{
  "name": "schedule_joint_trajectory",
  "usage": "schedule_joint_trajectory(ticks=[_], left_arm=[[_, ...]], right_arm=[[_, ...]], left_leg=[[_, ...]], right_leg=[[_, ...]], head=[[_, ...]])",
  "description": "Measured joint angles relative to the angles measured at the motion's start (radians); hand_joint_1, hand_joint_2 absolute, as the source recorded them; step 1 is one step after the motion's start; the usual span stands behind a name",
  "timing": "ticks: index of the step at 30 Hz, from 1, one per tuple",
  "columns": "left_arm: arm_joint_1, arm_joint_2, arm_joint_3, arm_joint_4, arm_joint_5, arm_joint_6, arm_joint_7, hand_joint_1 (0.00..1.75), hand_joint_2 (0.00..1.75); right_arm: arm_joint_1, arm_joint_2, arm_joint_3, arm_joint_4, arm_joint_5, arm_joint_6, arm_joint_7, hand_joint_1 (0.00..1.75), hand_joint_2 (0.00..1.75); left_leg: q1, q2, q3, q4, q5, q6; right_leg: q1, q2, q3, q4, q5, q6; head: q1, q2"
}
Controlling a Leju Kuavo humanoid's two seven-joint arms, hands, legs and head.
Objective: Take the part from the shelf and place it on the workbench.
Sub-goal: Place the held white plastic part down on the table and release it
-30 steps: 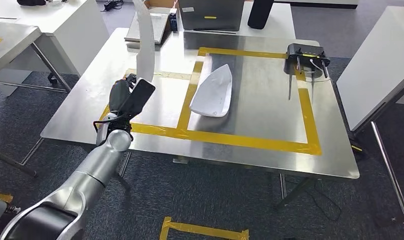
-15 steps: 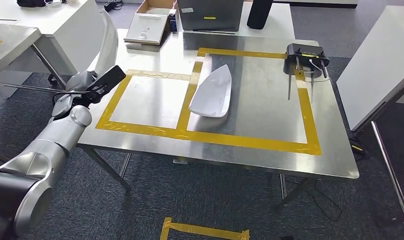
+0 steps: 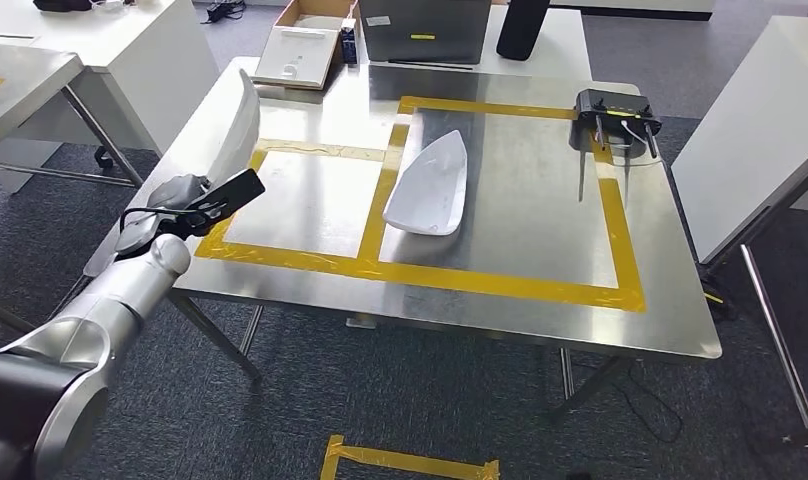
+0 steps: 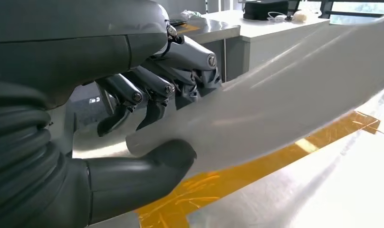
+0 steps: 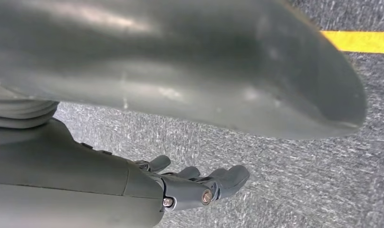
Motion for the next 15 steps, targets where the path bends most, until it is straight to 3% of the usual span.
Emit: schedule_joint_trajectory(ticks=[13,15], left_arm=[[0.047,-0.012,0.0,0.009,0.0,0.032,0.009,0.0,1.75],[0.051,-0.013,0.0,0.01,-0.002,0.032,0.009,0.0,0.87]], right_arm=[[0.033,-0.013,0.0,0.0,-0.003,-0.017,-0.003,0.0,0.0],[0.037,-0.015,0.0,0.0,-0.003,-0.018,-0.005,0.0,0.0]], left_leg=[[0.0,0.0,0.0,0.0,-0.001,0.001],[0.0,0.0,0.0,0.0,-0.001,0.001]], right_leg=[[0.0,0.0,0.001,0.0,0.0,0.0],[0.0,0.0,0.001,0.0,0.0,0.0]], head=[[0.0,0.0],[0.0,0.0]])
